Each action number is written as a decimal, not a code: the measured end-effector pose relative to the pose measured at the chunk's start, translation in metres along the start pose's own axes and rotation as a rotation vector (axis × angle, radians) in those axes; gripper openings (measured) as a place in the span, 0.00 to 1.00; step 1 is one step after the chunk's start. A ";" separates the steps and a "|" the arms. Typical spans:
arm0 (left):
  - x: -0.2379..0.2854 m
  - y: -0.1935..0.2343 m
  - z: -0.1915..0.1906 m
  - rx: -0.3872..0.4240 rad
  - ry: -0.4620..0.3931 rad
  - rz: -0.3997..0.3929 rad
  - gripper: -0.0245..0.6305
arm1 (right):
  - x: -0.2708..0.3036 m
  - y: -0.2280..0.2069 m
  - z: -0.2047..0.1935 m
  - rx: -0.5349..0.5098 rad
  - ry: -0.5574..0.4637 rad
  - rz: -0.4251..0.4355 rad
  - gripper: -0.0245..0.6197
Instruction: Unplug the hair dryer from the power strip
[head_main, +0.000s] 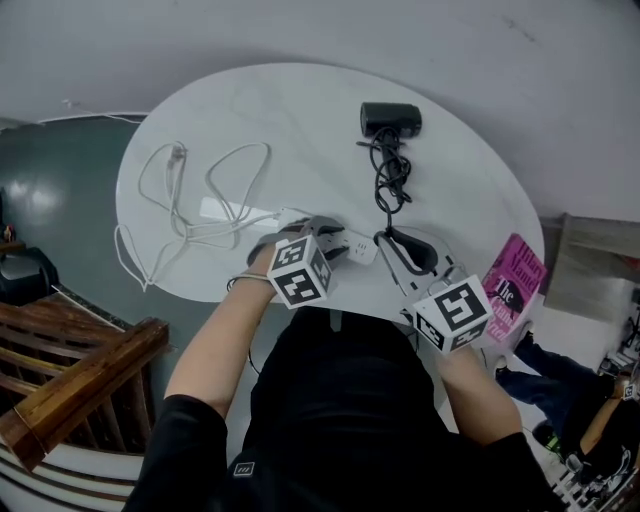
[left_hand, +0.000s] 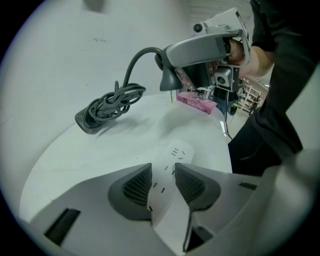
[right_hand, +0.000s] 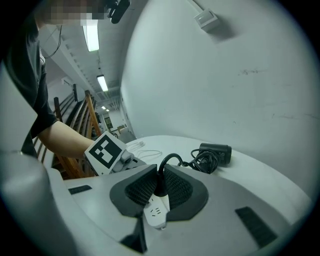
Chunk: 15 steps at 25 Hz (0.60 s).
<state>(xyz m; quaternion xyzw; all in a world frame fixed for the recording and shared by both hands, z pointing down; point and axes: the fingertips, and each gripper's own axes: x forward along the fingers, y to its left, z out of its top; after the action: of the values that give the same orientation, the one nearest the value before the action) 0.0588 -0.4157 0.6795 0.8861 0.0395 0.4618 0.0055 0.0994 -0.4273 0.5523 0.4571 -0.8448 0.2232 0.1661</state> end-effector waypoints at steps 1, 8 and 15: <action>0.000 0.000 0.000 -0.004 0.001 0.001 0.27 | -0.003 -0.003 0.000 0.004 0.003 -0.005 0.13; 0.000 0.001 0.002 -0.047 -0.025 0.031 0.26 | -0.026 -0.017 -0.031 0.092 0.053 -0.041 0.13; -0.019 0.004 0.015 -0.145 -0.110 0.067 0.27 | -0.046 -0.035 -0.081 0.192 0.131 -0.102 0.13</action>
<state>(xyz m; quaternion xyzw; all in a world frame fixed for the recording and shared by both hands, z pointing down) 0.0601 -0.4210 0.6556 0.9083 -0.0240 0.4138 0.0565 0.1594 -0.3689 0.6063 0.4976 -0.7826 0.3238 0.1876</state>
